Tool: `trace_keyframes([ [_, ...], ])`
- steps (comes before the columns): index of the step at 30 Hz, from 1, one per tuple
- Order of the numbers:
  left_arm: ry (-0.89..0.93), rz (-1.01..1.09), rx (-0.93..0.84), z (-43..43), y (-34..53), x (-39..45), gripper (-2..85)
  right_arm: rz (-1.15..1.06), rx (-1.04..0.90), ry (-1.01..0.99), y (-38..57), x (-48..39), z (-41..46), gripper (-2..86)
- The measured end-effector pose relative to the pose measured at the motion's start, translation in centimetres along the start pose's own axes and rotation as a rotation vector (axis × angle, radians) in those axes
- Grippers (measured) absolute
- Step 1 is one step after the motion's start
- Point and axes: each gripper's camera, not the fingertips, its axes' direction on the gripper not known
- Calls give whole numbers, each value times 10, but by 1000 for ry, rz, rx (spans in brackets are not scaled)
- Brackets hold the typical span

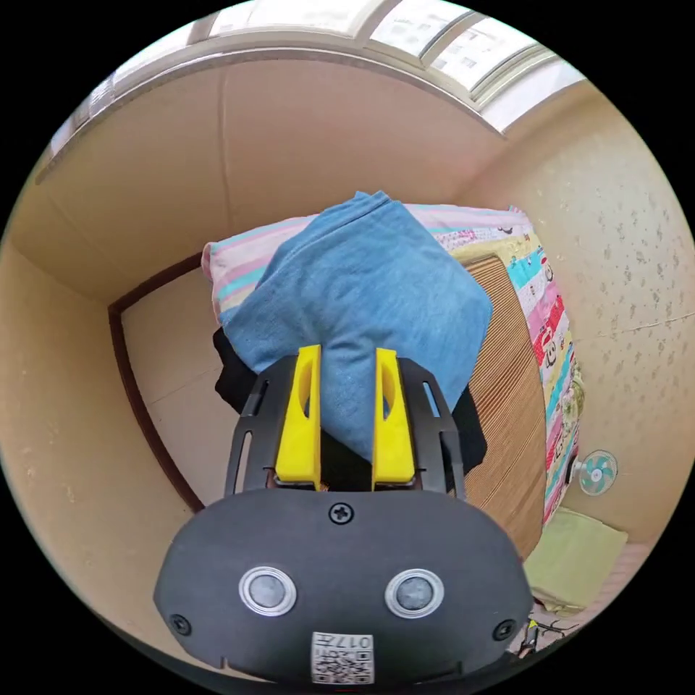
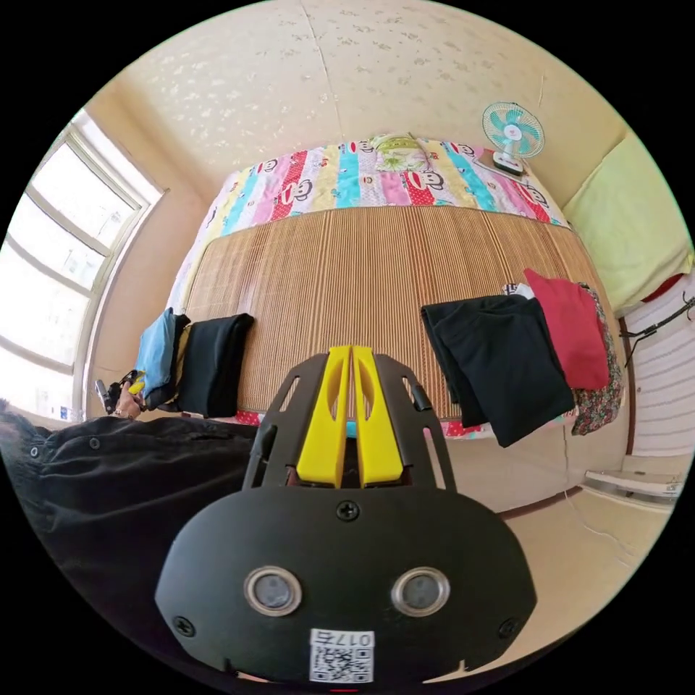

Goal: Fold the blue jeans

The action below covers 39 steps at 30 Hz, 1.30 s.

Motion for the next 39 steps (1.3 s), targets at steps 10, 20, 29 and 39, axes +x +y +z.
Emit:
trace_keyframes([
  [10,896,310,66,-115,17,100,-7,-144,231,-574,-22,29,-1,40],
  [20,1480,1064,-65,-304,209,301,-8,-707,-100,-832,-99,-116,114,187],
  [29,1424,1389,-138,-353,322,333,52,-680,95,-903,-135,-64,69,97],
  [39,1401,667,-559,-219,235,314,128,-728,576,-1449,-176,93,-58,41],
])
